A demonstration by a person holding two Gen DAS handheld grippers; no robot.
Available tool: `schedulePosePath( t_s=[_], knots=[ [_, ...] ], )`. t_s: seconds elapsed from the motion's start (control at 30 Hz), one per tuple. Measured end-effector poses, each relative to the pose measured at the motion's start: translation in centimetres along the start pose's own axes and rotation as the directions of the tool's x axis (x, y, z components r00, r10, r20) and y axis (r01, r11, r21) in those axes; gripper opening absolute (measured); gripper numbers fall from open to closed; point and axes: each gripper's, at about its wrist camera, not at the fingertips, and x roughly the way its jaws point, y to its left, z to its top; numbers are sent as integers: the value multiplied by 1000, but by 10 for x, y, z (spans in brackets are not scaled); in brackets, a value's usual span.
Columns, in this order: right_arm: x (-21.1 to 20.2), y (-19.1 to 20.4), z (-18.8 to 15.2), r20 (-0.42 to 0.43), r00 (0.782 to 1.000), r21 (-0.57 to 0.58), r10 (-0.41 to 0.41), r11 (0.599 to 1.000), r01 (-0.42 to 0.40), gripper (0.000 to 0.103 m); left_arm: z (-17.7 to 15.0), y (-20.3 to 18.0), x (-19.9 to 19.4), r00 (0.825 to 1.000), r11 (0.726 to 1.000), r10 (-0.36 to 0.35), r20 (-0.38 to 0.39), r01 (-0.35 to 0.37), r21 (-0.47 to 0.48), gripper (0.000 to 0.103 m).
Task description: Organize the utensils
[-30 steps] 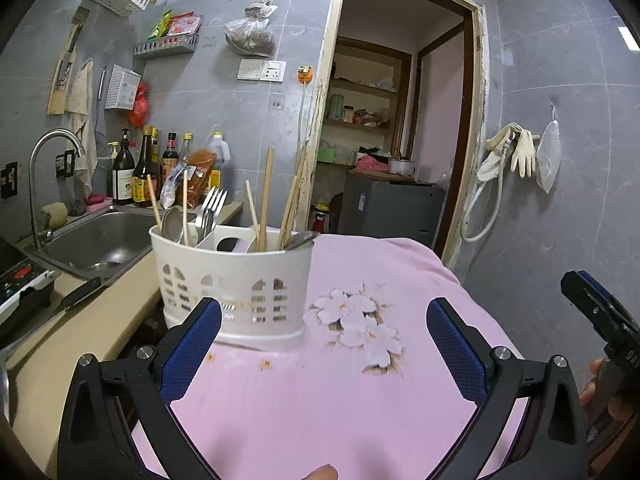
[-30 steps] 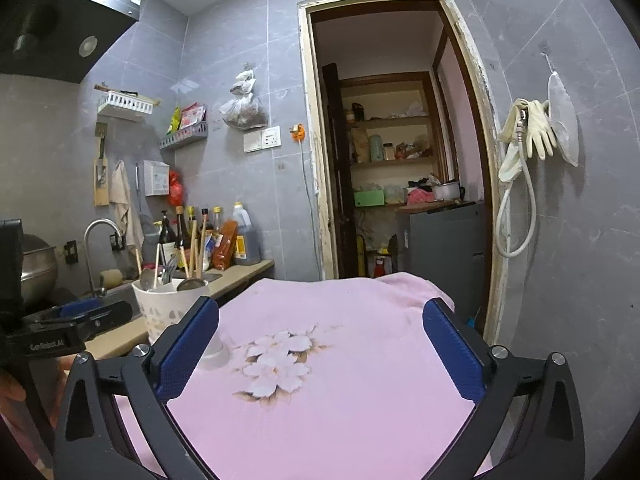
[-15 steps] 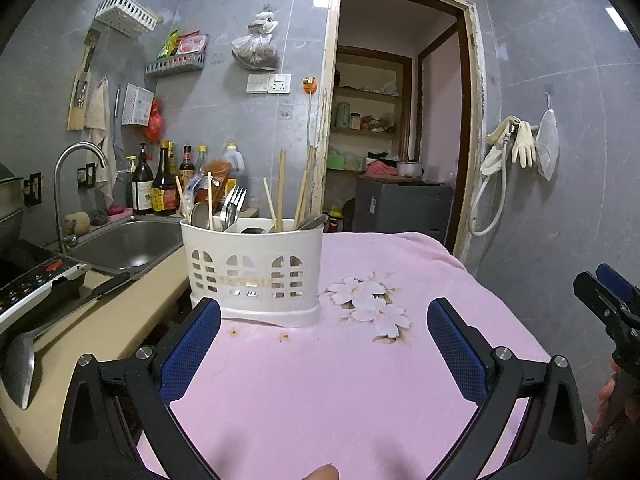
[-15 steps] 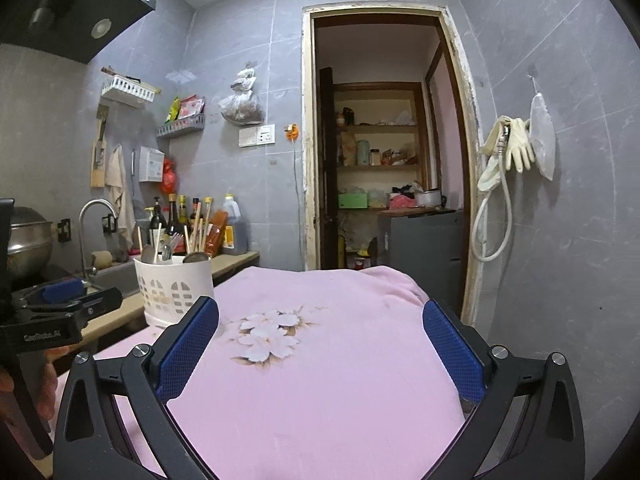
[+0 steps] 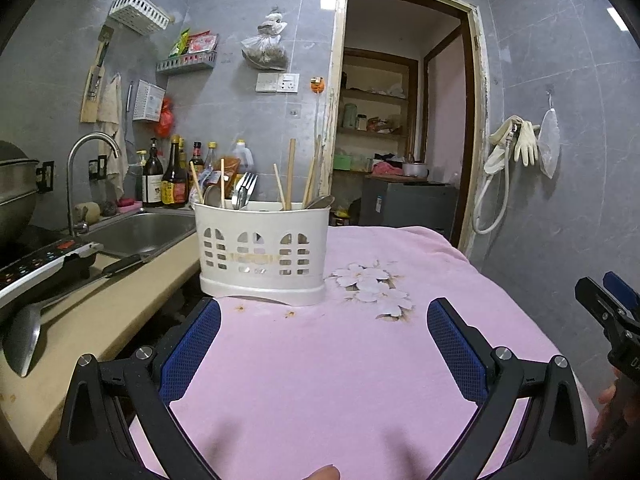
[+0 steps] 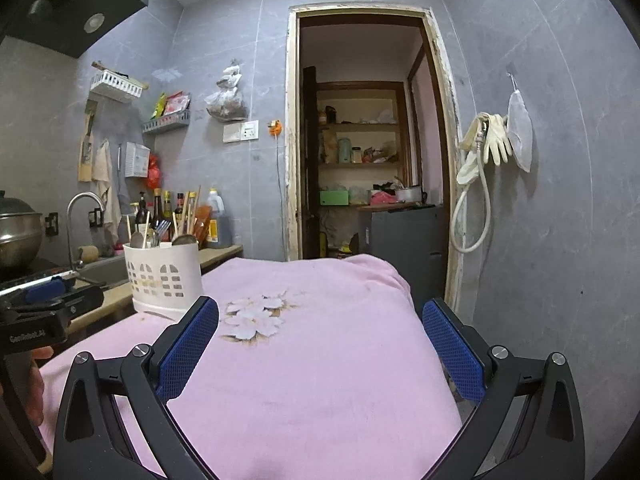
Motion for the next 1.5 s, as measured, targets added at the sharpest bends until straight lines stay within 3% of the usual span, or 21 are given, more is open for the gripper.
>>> schedulePosePath(
  t_s=[1.5],
  knots=[
    [2,-2,-7,-23,1000,16,-9,1000,9,103,-9,-1,3,1000,1000,18,-6,-18,12,101]
  ],
)
